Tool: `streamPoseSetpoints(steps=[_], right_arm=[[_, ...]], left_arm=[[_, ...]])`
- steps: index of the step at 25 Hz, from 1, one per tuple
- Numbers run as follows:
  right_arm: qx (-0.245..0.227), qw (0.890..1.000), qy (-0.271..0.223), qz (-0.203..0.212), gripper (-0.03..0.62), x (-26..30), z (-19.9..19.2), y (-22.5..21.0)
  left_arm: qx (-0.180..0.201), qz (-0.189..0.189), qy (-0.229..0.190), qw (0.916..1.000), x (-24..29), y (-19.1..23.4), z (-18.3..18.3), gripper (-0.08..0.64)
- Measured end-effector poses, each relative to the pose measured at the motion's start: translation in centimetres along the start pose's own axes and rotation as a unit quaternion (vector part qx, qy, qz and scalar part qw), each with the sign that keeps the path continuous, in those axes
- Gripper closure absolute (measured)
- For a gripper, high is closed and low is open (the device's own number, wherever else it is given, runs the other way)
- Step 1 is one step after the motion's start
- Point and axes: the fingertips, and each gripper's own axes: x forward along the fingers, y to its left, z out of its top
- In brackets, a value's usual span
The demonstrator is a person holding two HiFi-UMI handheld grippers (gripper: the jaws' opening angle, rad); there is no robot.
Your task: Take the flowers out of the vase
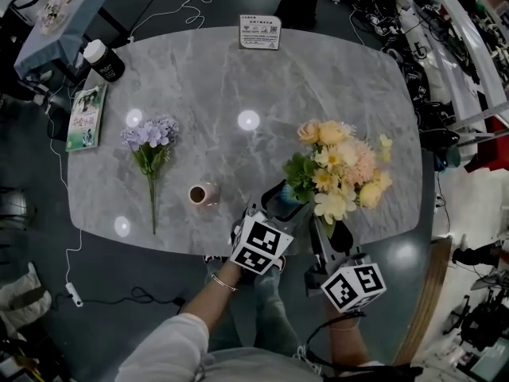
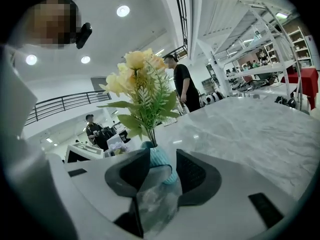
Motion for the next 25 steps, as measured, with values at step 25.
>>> streamPoseSetpoints(steps=[25], right_arm=[[-0.002, 0.995, -0.035, 0.092, 0.466, 4.5, 4.3, 2.4]], left_arm=[[0.024, -0.008, 0.017, 0.9995, 0.0, -0.2, 0.2, 0.279]])
